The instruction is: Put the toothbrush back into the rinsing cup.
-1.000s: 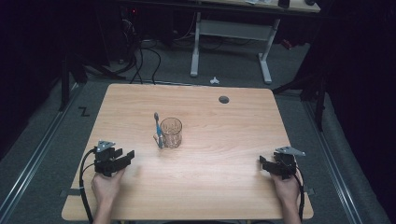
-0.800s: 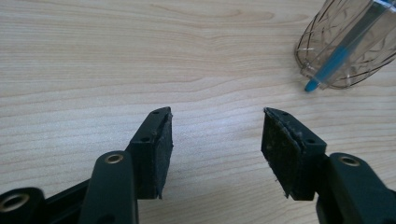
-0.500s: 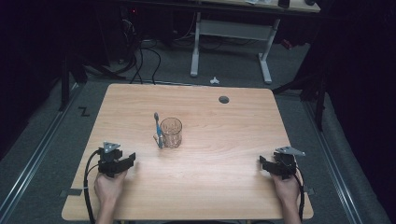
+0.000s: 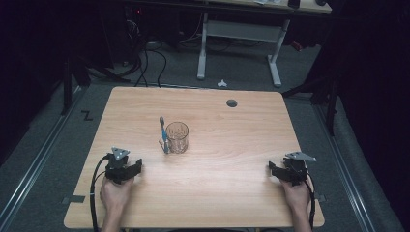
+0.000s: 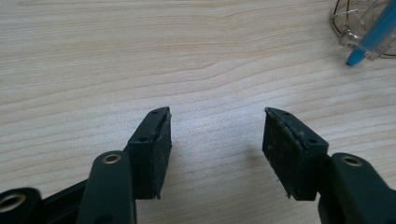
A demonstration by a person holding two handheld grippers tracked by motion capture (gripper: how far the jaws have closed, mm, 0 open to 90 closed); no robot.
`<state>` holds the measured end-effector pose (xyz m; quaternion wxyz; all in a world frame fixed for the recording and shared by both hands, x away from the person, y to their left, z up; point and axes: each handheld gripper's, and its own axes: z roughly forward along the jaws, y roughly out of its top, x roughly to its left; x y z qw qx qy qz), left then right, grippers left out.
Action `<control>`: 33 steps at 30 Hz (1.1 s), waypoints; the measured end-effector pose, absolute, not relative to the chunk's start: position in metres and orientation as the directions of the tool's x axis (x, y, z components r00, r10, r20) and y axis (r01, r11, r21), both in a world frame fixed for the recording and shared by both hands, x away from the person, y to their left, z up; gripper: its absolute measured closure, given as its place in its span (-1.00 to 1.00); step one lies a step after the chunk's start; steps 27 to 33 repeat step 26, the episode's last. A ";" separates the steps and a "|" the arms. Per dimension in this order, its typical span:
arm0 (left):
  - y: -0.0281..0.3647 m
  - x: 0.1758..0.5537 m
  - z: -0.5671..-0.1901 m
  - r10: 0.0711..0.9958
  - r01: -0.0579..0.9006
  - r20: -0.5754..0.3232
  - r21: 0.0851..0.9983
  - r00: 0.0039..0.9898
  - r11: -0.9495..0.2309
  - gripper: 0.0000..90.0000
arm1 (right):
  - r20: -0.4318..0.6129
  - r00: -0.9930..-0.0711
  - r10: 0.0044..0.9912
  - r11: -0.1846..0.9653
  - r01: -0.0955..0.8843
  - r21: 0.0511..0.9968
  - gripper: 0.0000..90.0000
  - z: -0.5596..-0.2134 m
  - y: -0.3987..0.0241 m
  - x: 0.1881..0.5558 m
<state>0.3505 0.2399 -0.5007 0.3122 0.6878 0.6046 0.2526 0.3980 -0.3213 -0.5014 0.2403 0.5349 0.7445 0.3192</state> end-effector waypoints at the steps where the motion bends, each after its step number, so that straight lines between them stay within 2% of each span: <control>1: 0.240 0.350 -0.502 0.990 0.677 -0.028 0.732 0.140 -0.075 -0.05 | -0.017 -0.312 0.950 0.224 0.643 0.732 -0.27 -0.501 -0.321 0.398; 18: 0.239 0.345 -0.508 0.992 0.657 -0.014 0.751 0.125 -0.072 -0.20 | -0.022 -0.316 0.948 0.231 0.641 0.732 -0.27 -0.502 -0.321 0.398; 33: 0.240 0.346 -0.508 0.992 0.657 -0.018 0.751 0.126 -0.070 -0.22 | -0.022 -0.316 0.949 0.230 0.642 0.732 -0.27 -0.502 -0.321 0.398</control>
